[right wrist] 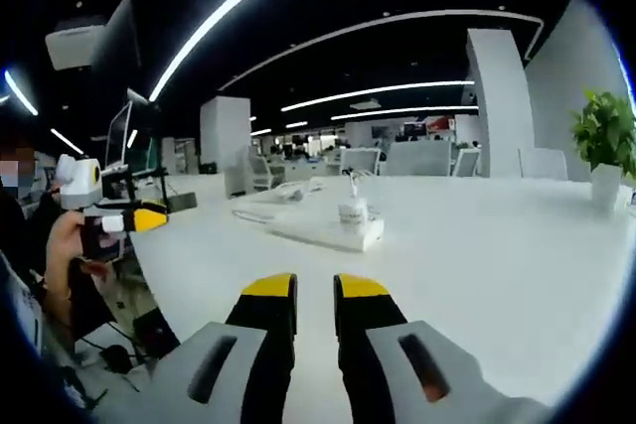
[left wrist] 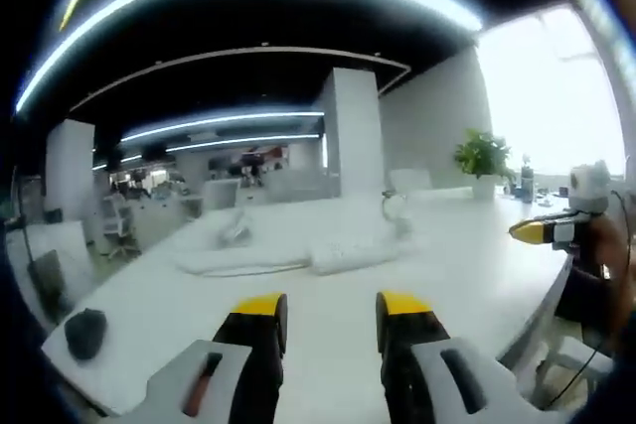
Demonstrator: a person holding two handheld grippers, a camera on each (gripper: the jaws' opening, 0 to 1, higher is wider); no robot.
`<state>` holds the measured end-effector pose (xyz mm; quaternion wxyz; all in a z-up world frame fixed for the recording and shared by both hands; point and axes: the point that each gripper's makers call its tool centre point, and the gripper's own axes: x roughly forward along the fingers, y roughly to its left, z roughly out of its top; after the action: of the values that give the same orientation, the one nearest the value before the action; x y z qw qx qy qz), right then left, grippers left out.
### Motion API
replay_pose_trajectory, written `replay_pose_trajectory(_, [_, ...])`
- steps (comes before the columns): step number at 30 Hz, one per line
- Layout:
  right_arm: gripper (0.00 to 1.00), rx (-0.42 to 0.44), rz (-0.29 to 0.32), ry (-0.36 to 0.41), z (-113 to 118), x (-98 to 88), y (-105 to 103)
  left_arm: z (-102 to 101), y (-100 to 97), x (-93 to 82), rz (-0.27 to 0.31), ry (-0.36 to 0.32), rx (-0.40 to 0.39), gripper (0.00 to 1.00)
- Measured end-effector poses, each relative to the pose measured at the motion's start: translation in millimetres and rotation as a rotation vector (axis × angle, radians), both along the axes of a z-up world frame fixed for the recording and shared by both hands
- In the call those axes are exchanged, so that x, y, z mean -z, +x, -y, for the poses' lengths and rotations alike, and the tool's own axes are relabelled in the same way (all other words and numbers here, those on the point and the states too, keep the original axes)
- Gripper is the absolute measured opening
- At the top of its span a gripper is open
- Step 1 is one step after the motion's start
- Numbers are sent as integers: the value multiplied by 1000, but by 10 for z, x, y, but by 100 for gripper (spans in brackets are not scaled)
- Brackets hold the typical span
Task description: Straighten the power strip on the desk, plug the charger into it
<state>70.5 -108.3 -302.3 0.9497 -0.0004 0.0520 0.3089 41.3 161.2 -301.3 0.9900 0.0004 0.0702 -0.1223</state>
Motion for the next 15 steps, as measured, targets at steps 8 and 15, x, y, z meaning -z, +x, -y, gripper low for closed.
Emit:
replay_pose_trajectory(8, [17,20,-22,62,99,88,-276,-36,-204,78,-14,3,-40,37])
replay_pose_trajectory(15, [17,48,-34,49,155,128,-332,-106,-271,188,-46,-39,-75,37])
